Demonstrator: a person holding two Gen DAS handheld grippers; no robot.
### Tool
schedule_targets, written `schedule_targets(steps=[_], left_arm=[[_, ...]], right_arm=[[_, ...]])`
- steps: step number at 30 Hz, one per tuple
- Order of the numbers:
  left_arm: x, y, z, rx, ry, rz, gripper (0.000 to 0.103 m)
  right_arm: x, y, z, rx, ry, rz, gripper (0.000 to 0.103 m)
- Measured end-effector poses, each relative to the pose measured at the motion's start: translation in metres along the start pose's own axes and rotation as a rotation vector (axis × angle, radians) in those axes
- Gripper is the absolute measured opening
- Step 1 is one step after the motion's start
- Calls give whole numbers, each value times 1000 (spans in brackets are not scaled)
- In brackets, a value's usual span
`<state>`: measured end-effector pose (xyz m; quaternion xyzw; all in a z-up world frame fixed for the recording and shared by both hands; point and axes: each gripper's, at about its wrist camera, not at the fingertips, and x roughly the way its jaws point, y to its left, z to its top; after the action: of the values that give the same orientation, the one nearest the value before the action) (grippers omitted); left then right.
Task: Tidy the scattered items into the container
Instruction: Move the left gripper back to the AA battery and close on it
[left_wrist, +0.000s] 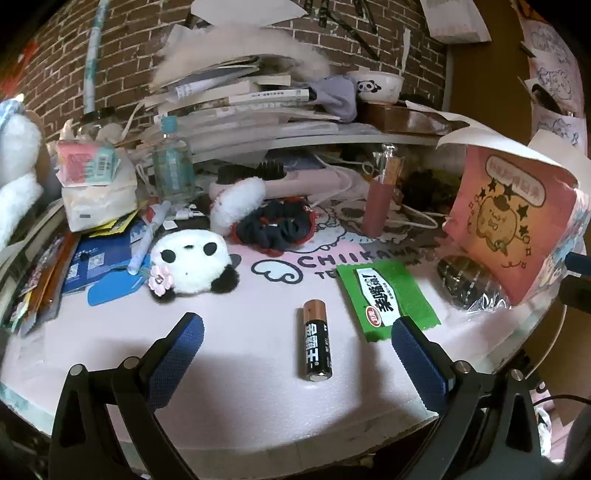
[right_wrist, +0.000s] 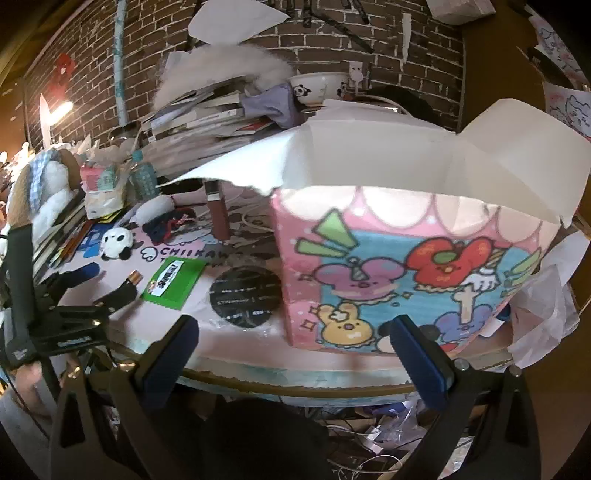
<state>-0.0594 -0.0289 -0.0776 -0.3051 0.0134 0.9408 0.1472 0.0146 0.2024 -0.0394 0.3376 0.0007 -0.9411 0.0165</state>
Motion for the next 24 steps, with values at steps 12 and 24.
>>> schedule_targets(steps=[12,24], left_arm=[[6,-3,-2,12,5,5,101],[6,-4,-2,41,4,22,56]], right_arm=[[9,20,-7,-28,36,44,103],[12,25,-8,-29,46,51,103]])
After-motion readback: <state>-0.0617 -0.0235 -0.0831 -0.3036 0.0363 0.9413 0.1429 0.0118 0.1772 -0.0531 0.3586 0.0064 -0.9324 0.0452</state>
